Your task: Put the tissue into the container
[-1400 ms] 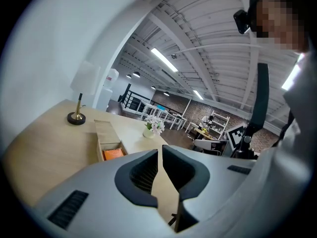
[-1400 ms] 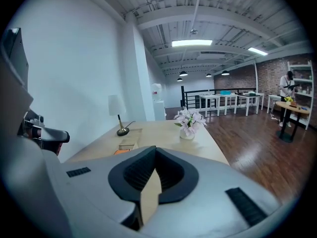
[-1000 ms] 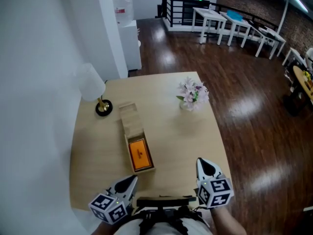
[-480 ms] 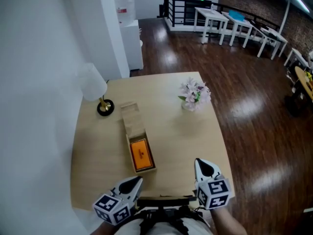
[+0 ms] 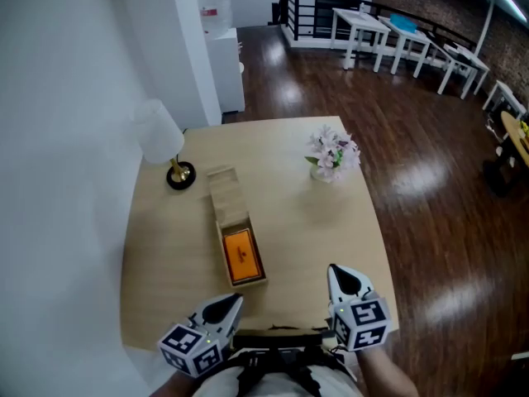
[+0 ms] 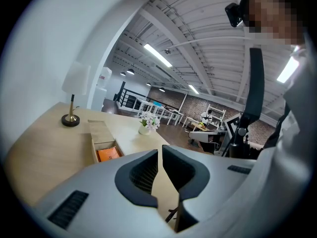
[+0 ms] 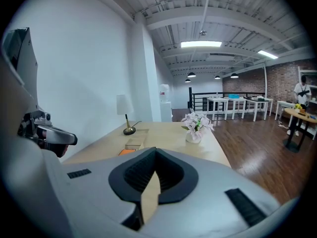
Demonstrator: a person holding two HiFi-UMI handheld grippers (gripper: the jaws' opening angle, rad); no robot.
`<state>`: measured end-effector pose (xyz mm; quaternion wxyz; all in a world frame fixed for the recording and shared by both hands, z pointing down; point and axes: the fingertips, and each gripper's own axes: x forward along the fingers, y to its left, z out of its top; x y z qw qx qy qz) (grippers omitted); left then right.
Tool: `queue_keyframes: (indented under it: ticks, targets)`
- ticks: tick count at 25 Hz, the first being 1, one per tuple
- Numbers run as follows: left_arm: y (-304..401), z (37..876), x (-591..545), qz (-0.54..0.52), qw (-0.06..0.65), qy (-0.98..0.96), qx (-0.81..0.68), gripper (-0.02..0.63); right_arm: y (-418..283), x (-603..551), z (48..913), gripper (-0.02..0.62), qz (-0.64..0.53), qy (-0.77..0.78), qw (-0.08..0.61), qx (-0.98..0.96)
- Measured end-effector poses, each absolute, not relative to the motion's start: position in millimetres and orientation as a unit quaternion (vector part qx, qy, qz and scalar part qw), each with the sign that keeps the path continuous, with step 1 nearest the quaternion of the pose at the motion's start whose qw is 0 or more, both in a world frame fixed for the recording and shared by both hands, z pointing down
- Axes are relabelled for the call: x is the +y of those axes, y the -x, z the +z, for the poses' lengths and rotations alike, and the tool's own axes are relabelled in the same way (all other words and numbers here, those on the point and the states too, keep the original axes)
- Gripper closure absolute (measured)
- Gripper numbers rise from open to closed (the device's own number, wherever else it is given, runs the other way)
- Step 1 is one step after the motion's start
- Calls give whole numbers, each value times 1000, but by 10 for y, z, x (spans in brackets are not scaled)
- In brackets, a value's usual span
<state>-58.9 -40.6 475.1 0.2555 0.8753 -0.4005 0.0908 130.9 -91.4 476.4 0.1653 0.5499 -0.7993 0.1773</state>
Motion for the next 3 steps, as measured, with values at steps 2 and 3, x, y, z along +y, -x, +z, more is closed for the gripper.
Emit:
queue_keyframes:
  ticks: [2,3]
  targets:
    - [600,4745,-403,92,256,-874,-403,577,-1306,-911,4759,595,174,-549,167,-800]
    - [605,4742,-401,93,256,-873,-404,577,-1308,-910,4763,595,172,-549,168,-800]
